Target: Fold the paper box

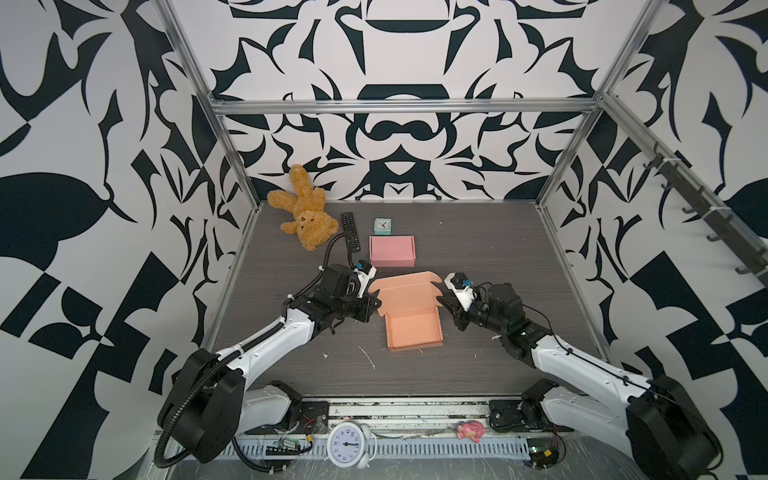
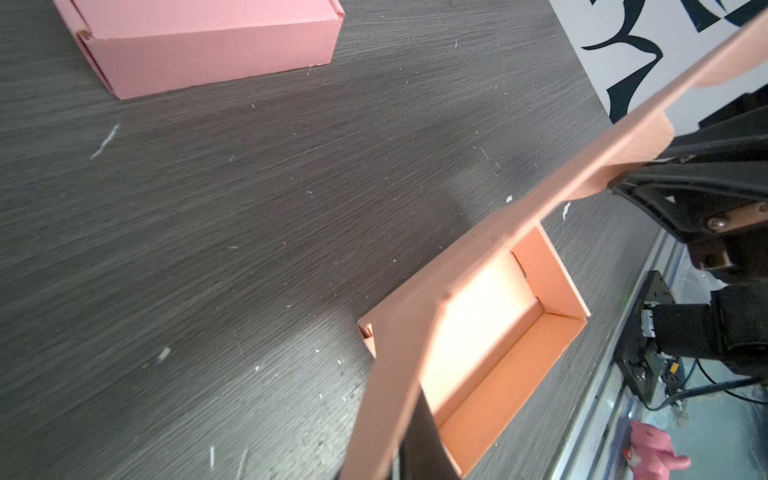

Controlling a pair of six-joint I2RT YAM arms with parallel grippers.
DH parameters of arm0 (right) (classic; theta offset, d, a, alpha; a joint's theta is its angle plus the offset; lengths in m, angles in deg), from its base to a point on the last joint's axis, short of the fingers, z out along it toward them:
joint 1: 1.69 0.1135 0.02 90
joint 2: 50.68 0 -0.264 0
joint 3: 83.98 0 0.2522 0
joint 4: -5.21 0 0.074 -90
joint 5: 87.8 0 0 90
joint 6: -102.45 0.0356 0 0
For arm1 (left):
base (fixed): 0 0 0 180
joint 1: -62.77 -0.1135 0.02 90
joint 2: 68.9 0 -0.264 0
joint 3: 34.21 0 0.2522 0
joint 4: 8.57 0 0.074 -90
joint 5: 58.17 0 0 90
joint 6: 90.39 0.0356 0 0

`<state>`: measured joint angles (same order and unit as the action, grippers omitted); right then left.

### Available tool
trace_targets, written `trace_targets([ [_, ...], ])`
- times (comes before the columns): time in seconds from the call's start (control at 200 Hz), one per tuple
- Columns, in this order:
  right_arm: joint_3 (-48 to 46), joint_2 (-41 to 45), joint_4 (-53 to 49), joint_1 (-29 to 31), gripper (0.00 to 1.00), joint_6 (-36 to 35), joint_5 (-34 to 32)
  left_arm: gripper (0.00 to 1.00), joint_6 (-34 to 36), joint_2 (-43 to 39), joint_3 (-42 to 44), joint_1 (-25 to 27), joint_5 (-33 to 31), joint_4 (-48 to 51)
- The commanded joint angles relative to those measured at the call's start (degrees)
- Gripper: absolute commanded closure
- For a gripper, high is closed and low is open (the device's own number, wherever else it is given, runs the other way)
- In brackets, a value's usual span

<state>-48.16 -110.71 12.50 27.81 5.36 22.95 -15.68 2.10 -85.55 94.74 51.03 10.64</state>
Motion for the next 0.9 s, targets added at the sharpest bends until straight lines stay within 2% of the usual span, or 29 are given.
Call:
trace_targets([
  [0.0,3.3,-0.7,0.8,0.0,0.86,0.6,0.4,0.92,1.4,-0.8,0.1,0.6,-0.5,2.0],
  [0.22,5.4,-2.7,0.0,0.0,0.86,0.4,0.1,0.92,2.4,-0.8,-0.6,2.2,-1.8,3.1],
  [0.605,6.7,-3.3,-3.0,0.0,0.94,0.3,-1.0,0.93,2.4,-0.9,-0.9,2.7,-3.4,3.1],
  [0.9,8.9,-4.0,-5.6,0.0,0.93,1.9,-3.7,0.93,2.1,-0.9,-2.2,3.6,-7.4,3.0],
])
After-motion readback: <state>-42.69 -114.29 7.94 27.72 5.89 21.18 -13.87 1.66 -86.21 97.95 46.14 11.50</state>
